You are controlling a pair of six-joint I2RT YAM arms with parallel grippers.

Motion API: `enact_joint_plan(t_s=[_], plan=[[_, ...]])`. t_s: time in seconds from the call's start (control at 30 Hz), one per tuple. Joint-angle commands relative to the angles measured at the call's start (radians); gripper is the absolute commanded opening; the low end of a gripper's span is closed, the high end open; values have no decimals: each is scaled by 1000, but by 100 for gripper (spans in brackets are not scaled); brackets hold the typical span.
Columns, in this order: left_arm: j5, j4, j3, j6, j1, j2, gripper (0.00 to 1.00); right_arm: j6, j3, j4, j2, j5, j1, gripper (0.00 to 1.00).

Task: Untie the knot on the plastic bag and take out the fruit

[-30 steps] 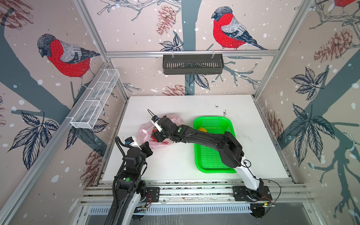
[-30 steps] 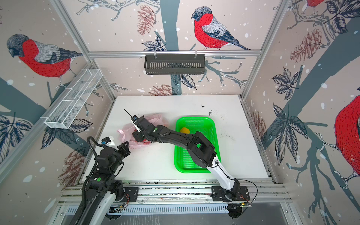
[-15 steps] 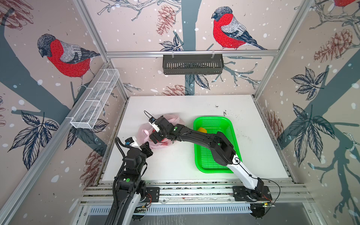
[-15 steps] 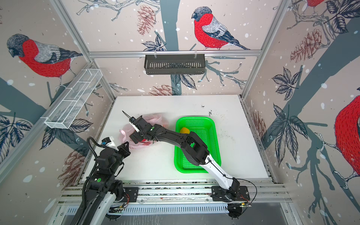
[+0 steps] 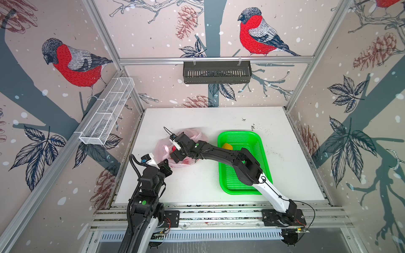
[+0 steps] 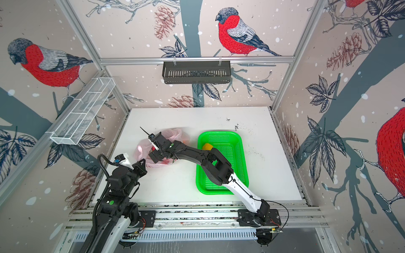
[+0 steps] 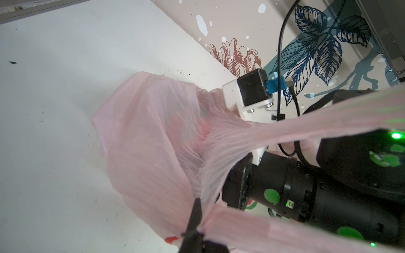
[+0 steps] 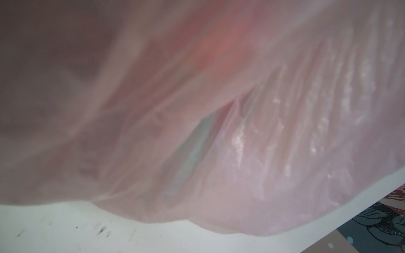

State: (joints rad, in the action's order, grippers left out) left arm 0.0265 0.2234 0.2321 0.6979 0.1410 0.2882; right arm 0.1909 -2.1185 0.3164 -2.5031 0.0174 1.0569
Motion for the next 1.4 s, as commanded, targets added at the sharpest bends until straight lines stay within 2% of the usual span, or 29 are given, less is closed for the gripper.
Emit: enact_joint_plan(t_s=[0.0,0.4,0.8,1.0,1.37], plan=[[0,-34,-4,-8,0,-3,0,28,3,-17,-8,-5,-3,92],[0,-38,-5,-9,0,-6,0,43,11,-7,1,0,-7,71],[5,-39,-10,-8,0,-5,0,55,61,-26,50,-3,-8,55],[7,-44,-13,-8,0,-6,0,59,84,-36,76,-2,-6,49],[4,-63,-24,-5,0,0,0,57,121,-31,138,-4,0,48]])
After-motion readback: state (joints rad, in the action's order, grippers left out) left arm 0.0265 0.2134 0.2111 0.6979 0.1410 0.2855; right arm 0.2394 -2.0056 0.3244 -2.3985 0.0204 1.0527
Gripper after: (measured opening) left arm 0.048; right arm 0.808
